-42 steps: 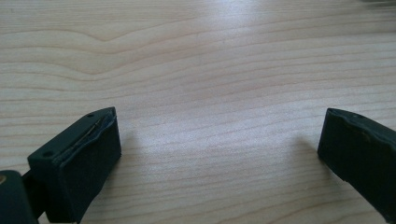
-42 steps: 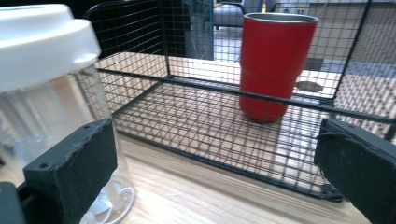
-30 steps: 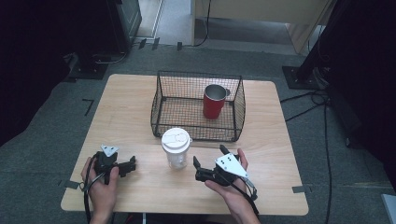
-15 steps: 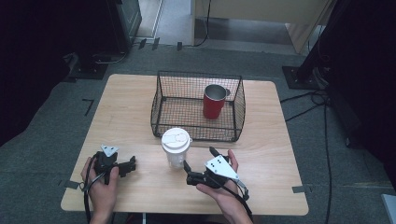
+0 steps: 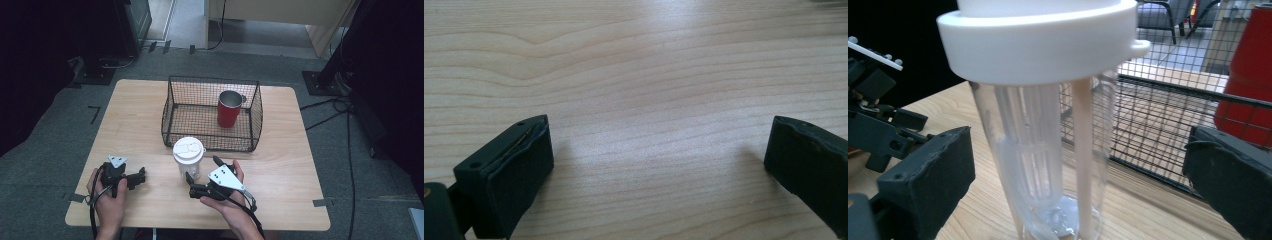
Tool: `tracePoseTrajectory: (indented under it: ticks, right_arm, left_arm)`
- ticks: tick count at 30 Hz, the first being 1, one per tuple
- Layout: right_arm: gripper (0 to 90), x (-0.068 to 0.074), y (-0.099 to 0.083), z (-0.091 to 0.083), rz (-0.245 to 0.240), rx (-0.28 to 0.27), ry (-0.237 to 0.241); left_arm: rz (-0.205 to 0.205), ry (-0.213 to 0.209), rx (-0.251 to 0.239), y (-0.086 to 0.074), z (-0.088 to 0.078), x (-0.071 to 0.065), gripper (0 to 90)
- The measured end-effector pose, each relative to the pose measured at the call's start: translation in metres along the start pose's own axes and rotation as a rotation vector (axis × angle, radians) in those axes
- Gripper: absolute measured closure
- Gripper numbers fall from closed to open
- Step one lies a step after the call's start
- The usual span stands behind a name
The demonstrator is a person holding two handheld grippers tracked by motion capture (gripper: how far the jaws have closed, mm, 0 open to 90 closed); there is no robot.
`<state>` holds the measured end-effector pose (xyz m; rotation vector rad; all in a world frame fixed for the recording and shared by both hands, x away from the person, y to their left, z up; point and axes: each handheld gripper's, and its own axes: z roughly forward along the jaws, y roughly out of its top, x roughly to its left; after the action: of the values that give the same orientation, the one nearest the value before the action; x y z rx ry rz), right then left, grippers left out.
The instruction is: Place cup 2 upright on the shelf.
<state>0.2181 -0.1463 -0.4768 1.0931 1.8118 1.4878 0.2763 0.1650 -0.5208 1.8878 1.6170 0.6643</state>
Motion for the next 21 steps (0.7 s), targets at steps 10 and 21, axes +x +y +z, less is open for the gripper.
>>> tracePoseTrajectory:
  ticks: [10,21]
  right_arm:
    - [4.3,0.005,0.003,0.010,0.000,-0.001,-0.006]
    - [5.9,0.012,0.006,0.025,-0.001,0.005,-0.025]
  left_arm:
    - [-0.002,0.000,-0.001,0.000,0.000,0.000,0.0]
    - [-0.001,0.000,0.000,0.000,0.000,0.000,0.0]
